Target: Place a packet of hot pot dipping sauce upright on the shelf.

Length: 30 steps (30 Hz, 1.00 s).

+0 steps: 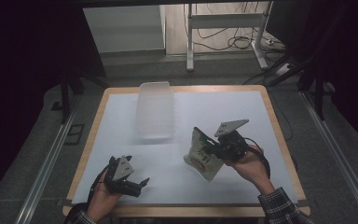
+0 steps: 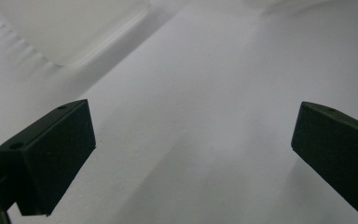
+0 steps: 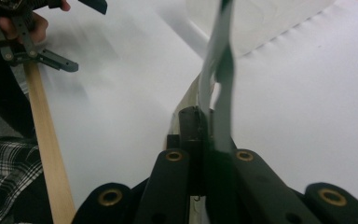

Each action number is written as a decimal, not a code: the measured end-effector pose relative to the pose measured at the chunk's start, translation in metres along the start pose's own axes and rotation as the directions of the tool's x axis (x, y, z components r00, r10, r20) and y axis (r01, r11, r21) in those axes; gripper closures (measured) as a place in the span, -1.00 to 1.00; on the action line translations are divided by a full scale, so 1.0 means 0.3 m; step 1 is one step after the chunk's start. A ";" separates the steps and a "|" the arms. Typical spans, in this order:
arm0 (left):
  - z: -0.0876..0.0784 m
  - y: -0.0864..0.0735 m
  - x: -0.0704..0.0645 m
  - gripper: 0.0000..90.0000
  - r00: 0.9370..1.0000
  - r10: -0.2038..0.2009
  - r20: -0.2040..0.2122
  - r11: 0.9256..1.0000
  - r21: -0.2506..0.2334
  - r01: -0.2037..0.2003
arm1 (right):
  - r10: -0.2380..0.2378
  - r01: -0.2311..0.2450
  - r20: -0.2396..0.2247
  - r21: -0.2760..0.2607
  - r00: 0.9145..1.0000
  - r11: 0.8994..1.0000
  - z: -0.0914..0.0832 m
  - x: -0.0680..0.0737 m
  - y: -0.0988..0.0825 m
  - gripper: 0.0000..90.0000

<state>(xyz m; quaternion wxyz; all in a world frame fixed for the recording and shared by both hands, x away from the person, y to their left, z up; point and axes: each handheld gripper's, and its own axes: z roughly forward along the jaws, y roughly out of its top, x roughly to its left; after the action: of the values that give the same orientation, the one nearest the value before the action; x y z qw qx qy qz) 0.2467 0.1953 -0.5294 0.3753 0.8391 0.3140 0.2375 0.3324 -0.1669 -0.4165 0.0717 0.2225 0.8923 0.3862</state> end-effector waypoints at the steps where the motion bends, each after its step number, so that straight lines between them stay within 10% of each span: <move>1: 0.000 0.000 0.000 -1.00 1.000 0.000 0.000 1.000 0.000 0.000 | -0.006 0.006 0.006 -0.001 1.000 1.000 -0.001 -0.002 0.002 0.97; 30: -0.001 0.000 0.000 -1.00 1.000 -0.009 0.004 1.000 -0.004 0.009 | -0.007 0.011 0.090 -0.041 0.996 0.999 -0.029 -0.116 0.129 0.97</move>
<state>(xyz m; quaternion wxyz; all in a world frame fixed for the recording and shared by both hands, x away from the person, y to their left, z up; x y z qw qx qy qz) 0.2465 0.1956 -0.5291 0.3787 0.8374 0.3168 0.2347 0.3741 -0.1651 -0.3841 0.1181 0.2342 0.8810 0.3938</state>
